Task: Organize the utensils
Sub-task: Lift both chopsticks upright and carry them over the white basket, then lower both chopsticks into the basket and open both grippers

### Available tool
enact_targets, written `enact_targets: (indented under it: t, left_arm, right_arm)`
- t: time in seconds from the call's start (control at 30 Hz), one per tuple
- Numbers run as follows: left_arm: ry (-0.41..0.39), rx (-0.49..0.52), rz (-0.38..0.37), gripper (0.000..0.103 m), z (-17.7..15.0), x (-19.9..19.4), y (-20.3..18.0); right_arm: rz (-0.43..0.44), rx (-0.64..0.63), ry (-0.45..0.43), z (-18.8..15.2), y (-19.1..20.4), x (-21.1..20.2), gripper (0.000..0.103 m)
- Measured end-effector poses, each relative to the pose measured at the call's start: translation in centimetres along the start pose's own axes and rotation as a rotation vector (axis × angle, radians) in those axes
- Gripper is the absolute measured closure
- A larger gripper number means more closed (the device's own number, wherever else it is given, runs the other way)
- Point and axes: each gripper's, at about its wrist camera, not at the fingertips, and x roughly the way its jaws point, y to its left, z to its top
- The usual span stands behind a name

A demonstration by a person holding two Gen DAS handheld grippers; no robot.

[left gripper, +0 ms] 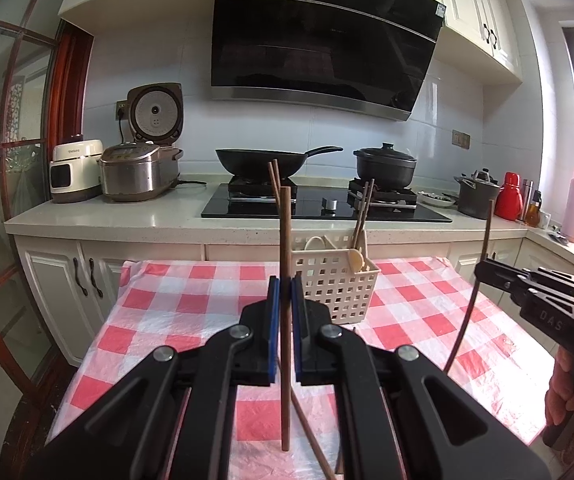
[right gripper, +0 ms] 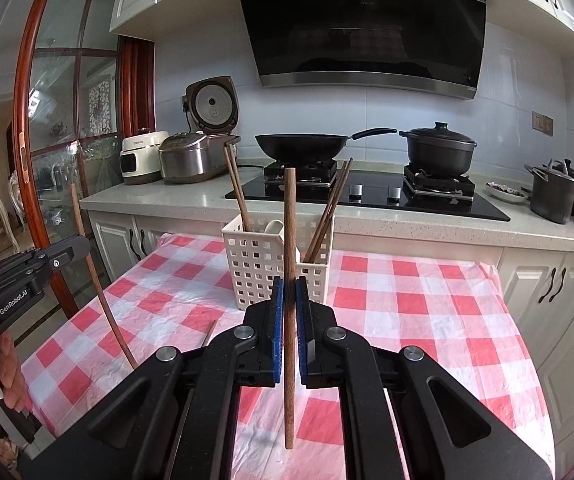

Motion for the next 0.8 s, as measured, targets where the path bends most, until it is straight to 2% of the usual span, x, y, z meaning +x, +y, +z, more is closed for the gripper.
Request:
enact_targets:
  t: [0.3,0.8]
  left_arm:
    - [-0.032,0.024,-0.020,0.097,3.5,1.9,-0.8]
    - [-0.085,0.060,-0.028,0.097,12.4,7.4,-2.2]
  right_arm:
    - [-0.004,0.001,-0.034,3.6,-1.0,2.3,0.097]
    - [-0.028,0.005,-0.079,11.0,-3.2,7.6,0.097]
